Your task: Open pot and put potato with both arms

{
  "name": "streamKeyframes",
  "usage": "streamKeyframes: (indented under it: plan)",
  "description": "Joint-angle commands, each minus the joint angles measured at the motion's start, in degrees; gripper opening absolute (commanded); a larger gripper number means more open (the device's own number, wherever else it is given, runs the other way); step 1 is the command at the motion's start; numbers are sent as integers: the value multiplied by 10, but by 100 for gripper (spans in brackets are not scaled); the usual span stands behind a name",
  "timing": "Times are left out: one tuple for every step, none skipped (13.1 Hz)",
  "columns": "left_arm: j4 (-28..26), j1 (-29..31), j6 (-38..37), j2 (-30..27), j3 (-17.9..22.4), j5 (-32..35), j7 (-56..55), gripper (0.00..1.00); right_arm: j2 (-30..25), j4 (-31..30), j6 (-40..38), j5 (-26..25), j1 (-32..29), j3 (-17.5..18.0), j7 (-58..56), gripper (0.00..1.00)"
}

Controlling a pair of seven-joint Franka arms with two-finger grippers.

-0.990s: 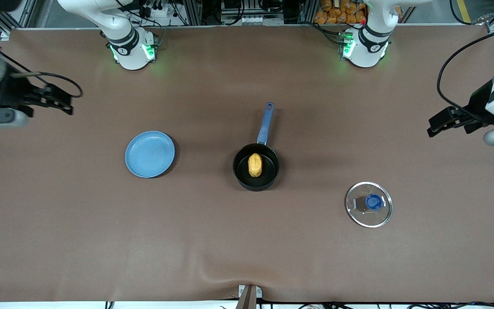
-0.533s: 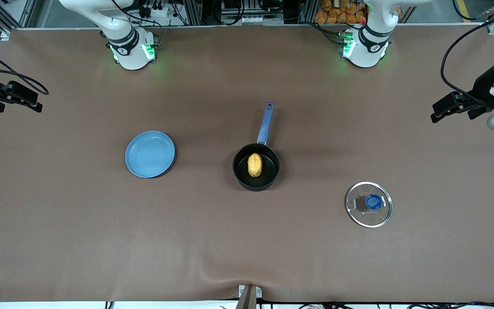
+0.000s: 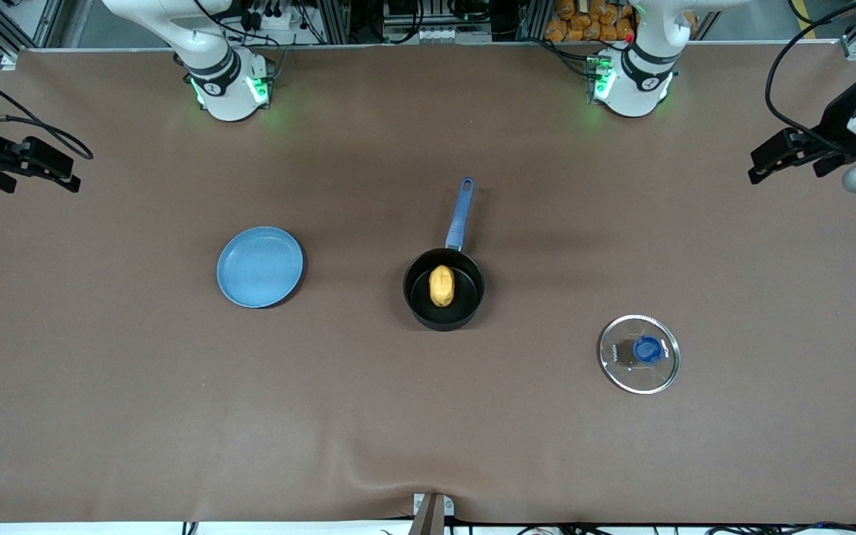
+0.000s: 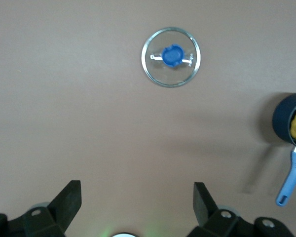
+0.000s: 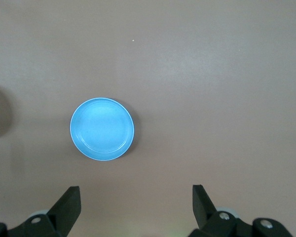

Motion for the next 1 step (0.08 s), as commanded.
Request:
streamKeyframes:
  plan:
    - [23, -5, -20, -1, -5, 23, 0, 100, -16, -15, 6, -5, -6, 7, -4, 100]
